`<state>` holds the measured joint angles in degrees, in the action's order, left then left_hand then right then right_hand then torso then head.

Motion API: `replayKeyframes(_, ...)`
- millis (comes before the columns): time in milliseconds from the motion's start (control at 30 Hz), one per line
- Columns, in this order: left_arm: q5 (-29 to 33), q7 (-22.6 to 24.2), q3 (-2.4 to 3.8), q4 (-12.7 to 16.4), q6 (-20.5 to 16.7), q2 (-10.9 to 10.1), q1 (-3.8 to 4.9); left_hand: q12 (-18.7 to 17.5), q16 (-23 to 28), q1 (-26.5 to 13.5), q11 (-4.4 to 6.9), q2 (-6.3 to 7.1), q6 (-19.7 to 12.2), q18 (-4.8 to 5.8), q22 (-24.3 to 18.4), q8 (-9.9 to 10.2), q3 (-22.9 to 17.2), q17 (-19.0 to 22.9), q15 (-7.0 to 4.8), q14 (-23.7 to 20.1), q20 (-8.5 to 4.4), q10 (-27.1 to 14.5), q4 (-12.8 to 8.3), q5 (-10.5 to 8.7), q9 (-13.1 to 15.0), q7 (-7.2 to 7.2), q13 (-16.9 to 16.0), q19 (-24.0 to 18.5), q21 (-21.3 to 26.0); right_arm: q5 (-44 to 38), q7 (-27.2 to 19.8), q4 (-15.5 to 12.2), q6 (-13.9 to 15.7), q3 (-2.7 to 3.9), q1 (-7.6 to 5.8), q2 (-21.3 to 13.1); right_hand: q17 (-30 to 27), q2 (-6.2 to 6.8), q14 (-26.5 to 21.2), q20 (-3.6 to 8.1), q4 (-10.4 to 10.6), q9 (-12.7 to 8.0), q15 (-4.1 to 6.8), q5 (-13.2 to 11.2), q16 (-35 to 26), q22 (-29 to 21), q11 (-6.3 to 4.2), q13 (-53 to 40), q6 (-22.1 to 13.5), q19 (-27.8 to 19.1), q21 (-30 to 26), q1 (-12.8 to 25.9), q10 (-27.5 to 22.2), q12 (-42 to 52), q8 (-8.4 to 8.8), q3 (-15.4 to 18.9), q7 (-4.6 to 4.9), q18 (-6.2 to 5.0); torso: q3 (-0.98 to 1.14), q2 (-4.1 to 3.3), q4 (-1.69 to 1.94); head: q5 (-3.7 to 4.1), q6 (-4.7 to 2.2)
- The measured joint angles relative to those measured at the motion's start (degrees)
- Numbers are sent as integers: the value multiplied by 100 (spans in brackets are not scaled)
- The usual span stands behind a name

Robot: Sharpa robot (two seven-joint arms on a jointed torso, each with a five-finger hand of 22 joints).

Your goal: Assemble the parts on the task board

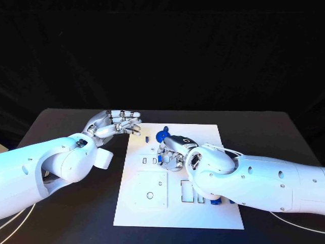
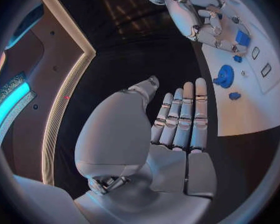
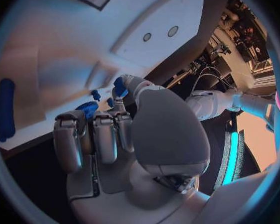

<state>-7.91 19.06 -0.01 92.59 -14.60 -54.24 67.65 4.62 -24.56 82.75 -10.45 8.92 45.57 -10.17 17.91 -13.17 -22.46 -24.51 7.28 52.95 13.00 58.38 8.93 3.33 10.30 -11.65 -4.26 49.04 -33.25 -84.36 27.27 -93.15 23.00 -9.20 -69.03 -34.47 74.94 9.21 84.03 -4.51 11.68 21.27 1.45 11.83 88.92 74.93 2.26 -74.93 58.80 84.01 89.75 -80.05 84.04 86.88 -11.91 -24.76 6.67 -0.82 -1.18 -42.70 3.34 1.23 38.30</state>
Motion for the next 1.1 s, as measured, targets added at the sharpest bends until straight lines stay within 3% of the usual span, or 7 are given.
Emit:
replayKeyframes(167, -7, -8, 0, 0, 1, 2, 0, 0, -30, 0, 0, 0, 0, 0, 15, 0, 0, -14, 0, 0, 0, 0, 0, 0, 0, 0, 0, 0, -31, -36, 36, 49, -21, -9, 82, 48, 0, 30, 0, 0, 0, 1, 0, 0, 0, 0, 0, 0, 1, 0, 0, 30, 0, 0, -26, 0, -2, 0, 1, 0, 7, -14, 15)
replayKeyframes(433, -18, -18, 0, 0, 2, -3, 0, 0, -50, 0, 0, 0, 0, 0, 28, 0, 0, -26, 0, 0, 0, 0, 0, 0, -1, 0, 1, 0, -49, -96, 38, 73, -2, 1, 109, 65, -1, 30, 0, 0, 1, 5, 0, 0, 0, -1, 0, 1, -8, 0, 0, 30, 0, 0, -27, 0, -12, 0, 1, 1, 7, -29, 43)
replayKeyframes(733, -28, -34, 0, -6, 8, -1, 0, 0, -50, 0, 0, 0, 0, 0, 27, 0, 0, -26, 0, 0, 0, -1, 0, 0, -1, 0, 1, 0, -48, -175, 19, 83, 48, 0, 138, 64, -1, 61, 0, -1, 1, 13, 0, -10, 0, -1, 0, 1, 3, 0, 0, 60, 0, 0, -27, 0, -27, 0, 1, 4, -3, -24, 32)
replayKeyframes(900, -34, -42, 0, -10, 16, 0, 0, 0, -78, 0, 0, 0, 0, 0, 40, 0, 0, -37, 20, 19, 0, 0, 0, 0, -2, 0, 1, 0, -82, -204, 10, 113, 58, -1, 140, 79, -2, 121, 0, -1, 2, 121, 0, -10, 0, -2, 0, 1, -4, 0, 0, 121, 0, -37, -27, 0, -35, 0, -2, 5, -3, -19, 26)
replayKeyframes(1100, -39, -53, 0, -13, 28, 0, 0, 0, -78, 0, 0, 0, 0, 0, 40, 0, 0, -37, 20, 19, 0, -1, 0, 0, -2, 0, 1, 0, -82, -226, -8, 151, 73, 1, 141, 101, -2, 197, 0, -1, 2, 108, 0, -8, 0, -2, 0, 1, -91, 0, 0, 196, 0, -165, -27, 0, 52, 0, -1, 5, -3, -22, 24)
